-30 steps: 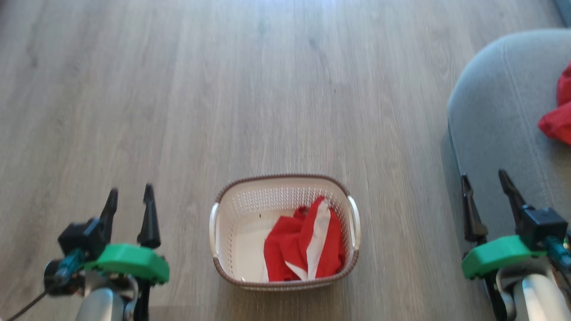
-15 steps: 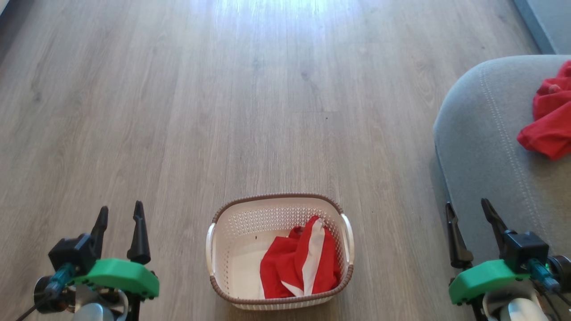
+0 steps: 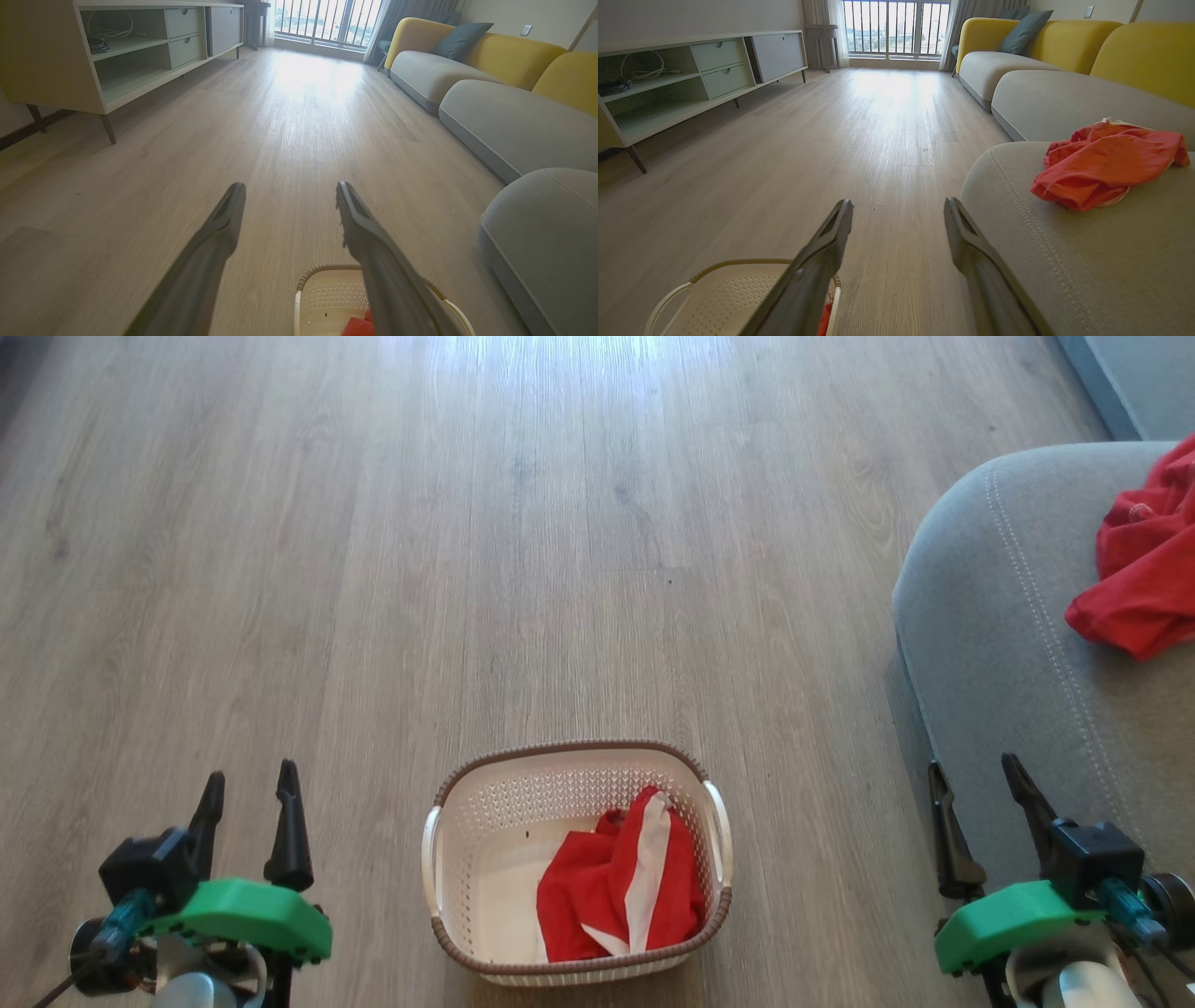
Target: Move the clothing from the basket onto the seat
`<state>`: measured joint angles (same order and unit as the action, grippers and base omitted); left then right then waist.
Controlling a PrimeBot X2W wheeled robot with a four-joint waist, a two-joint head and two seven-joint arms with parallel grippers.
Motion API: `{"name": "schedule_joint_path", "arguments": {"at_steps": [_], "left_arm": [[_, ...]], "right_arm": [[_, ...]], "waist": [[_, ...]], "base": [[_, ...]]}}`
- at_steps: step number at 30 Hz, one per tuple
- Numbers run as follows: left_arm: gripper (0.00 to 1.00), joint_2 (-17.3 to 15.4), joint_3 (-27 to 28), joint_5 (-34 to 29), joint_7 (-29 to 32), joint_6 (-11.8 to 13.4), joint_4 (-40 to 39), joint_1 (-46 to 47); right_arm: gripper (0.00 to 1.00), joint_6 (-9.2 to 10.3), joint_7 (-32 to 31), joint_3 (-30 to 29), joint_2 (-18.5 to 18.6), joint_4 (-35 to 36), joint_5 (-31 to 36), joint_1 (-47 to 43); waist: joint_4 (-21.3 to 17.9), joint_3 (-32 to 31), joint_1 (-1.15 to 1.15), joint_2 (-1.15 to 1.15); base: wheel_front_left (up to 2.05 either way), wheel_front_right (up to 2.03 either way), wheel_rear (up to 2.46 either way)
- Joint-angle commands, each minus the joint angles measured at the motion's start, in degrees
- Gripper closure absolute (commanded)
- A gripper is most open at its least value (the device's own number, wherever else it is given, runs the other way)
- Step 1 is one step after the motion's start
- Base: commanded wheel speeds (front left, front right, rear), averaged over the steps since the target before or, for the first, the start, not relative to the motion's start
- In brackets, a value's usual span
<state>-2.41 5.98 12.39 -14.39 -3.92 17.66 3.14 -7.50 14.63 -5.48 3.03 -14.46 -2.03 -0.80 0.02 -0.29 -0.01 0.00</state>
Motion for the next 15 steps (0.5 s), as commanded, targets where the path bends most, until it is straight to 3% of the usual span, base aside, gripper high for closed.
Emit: {"name": "schedule_joint_path", "arguments": {"at_steps": [1,15], "left_arm": [[0.0,-0.48,1.77,0.29,-0.61,-0.09,-1.75,1.76],[0.0,-0.47,-0.05,0.37,-0.61,-0.2,-2.85,3.34]], "right_arm": [[0.0,0.01,0.37,1.33,0.09,1.79,-0.07,1.64],[0.0,0.01,0.37,0.1,-0.02,3.03,-0.26,3.1]], "waist": [[-0.09,0.15,0.01,0.0],[-2.88,4.73,0.01,0.0]], "base": [[0.0,0.0,0.0],[0.0,0.0,0.0]]}}
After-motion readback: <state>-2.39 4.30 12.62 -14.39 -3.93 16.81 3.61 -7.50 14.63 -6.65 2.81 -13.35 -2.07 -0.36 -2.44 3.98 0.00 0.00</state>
